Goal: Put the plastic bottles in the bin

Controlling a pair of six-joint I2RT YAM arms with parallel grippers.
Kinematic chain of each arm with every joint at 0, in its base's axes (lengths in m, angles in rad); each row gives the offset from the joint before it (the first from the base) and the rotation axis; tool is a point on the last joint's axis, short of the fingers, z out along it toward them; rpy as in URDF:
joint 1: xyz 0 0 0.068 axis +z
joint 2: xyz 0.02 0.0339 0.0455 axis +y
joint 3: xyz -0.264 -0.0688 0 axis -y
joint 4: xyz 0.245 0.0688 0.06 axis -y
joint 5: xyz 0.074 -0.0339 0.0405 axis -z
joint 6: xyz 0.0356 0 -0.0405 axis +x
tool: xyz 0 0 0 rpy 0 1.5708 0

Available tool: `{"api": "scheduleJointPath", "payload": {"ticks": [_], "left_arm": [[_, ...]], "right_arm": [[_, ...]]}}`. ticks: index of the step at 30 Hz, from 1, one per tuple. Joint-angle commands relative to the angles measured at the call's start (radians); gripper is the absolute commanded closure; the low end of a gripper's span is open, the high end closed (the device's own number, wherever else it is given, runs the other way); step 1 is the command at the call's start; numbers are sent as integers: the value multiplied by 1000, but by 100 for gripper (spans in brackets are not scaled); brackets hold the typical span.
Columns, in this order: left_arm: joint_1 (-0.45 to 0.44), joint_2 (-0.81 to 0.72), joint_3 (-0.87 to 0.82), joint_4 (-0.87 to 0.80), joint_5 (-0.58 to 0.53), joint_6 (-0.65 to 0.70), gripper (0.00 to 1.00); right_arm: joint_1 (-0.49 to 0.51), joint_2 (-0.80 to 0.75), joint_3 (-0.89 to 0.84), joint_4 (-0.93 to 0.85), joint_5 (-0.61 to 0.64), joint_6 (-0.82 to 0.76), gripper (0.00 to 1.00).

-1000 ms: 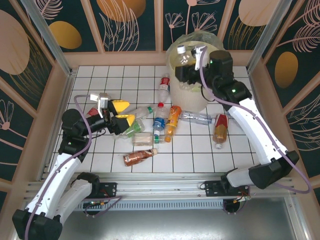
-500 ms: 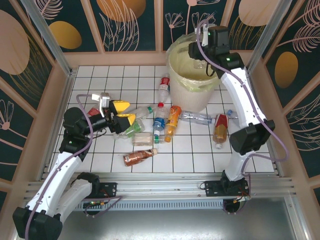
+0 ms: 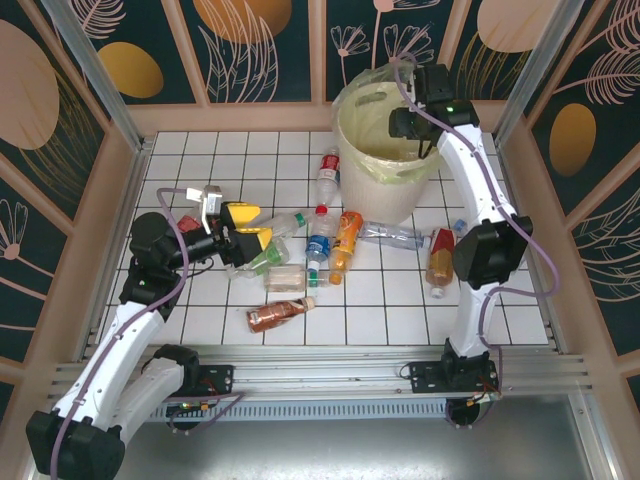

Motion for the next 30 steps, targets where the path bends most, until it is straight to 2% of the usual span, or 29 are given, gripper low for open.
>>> {"api": "scheduleJointPath", "payload": {"ticks": [1,13,30], "left_arm": [[-5,2,31,-5,-10,25,1],[-4,3,35,-29,-22,35,1],[-4,6,36,-35,-24,39,1]], "right_arm": [[-3,37,35,-54,-7,19,41],[-3,146,89,-105,-9,14,37],[0,102,127,-93,-49,18,18]]}}
